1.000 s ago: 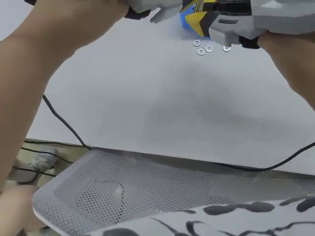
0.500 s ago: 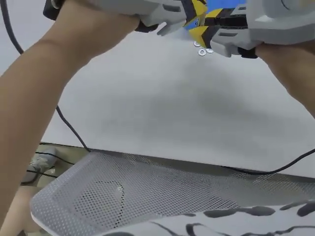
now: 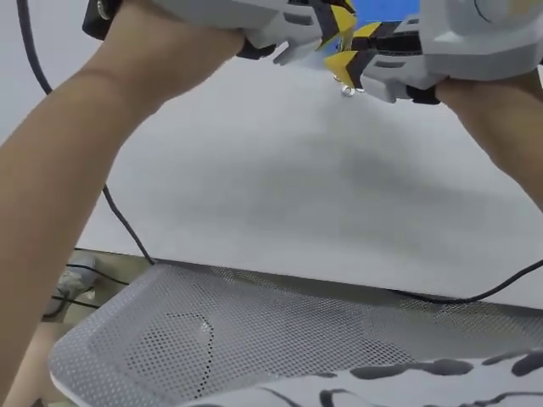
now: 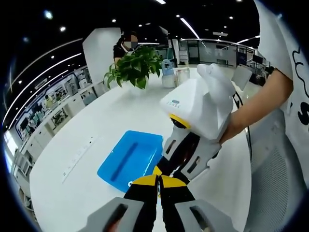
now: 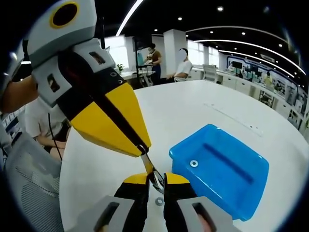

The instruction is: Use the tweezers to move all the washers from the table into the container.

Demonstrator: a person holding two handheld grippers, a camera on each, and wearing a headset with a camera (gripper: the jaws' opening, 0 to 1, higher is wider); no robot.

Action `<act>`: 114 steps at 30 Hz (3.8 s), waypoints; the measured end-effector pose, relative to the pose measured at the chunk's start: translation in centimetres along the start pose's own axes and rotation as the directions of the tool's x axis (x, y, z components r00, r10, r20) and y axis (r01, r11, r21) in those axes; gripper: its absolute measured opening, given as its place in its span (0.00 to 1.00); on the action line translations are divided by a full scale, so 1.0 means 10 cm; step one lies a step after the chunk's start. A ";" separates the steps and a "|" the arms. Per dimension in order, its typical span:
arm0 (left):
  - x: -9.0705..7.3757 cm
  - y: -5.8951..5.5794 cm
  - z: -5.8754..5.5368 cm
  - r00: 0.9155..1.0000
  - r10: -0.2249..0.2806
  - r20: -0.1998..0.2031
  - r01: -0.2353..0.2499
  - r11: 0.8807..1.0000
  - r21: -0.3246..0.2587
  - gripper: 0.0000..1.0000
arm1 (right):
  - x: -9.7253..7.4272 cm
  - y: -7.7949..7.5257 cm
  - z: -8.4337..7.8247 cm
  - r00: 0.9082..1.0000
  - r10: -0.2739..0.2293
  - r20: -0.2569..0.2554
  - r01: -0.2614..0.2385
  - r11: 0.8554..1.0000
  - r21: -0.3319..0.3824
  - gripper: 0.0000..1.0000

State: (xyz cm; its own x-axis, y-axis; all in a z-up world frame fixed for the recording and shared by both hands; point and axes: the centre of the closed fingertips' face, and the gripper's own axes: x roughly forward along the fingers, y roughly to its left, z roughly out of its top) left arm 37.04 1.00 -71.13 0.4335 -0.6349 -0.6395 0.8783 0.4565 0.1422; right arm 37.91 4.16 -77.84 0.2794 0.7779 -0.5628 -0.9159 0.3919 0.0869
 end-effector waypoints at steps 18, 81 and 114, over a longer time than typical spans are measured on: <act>0.00 -0.04 0.06 1.000 -0.009 -0.009 0.009 1.000 0.022 0.00 | -0.01 -0.02 0.01 0.999 -0.026 -0.020 0.024 0.995 -0.094 0.05; 0.27 0.53 0.19 0.997 0.081 -0.015 -0.080 0.994 0.078 0.00 | 0.17 -0.66 0.22 0.997 -0.070 -0.029 0.063 0.981 -0.185 0.05; -0.19 0.38 0.55 0.981 0.131 0.140 -0.133 0.991 0.008 0.00 | -0.30 -0.39 0.58 0.990 -0.105 0.089 0.116 0.986 -0.122 0.06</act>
State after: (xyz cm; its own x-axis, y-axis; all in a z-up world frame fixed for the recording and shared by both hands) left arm 40.67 0.57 -65.20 0.5686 -0.6508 -0.5031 0.8143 0.5321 0.2320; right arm 42.30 3.16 -71.72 0.3988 0.7730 -0.4934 -0.9057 0.4164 -0.0797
